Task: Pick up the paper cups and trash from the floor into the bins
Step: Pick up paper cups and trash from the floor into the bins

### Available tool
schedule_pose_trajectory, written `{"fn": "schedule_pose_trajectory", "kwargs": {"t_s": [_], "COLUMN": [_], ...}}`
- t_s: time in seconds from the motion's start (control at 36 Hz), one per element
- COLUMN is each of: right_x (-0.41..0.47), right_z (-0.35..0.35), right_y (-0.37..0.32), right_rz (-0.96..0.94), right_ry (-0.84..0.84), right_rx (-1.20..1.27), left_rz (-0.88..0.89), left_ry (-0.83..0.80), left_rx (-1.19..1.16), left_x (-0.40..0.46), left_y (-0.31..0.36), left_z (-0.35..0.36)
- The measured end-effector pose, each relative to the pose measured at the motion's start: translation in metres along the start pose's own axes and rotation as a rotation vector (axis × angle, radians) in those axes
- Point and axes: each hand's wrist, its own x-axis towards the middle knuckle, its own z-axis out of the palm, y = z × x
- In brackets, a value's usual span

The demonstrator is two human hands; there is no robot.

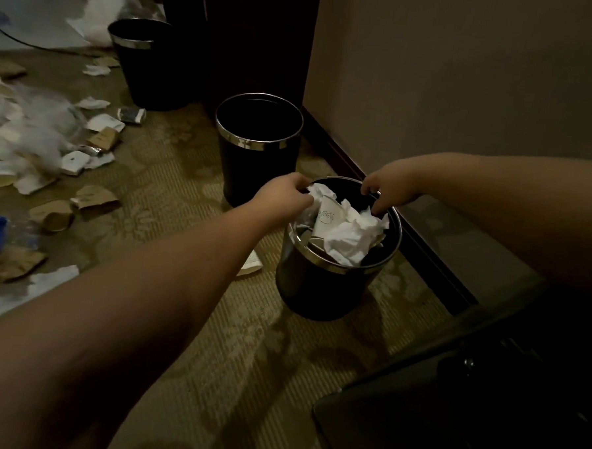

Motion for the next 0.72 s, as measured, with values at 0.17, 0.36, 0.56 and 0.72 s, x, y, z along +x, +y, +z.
{"fn": "schedule_pose_trajectory", "kwargs": {"t_s": [0.17, 0.36, 0.56, 0.72], "right_x": [-0.033, -0.079, -0.117, -0.136], "right_z": [-0.044, -0.094, -0.095, -0.079], "right_y": [-0.052, -0.165, -0.321, -0.466], "right_rz": [-0.048, -0.157, -0.306, -0.492], "right_ry": [0.087, 0.324, 0.494, 0.514], "right_rx": [-0.002, 0.058, 0.136, 0.137], "left_rz": [-0.026, -0.129, -0.338, -0.484], "left_ry": [0.035, 0.152, 0.209, 0.226], "left_rx": [-0.044, 0.005, 0.223, 0.309], "left_x": [-0.049, -0.140, -0.275, -0.404], "left_y": [-0.027, -0.097, -0.198, -0.294], "left_z": [-0.053, -0.142, -0.232, -0.288]}}
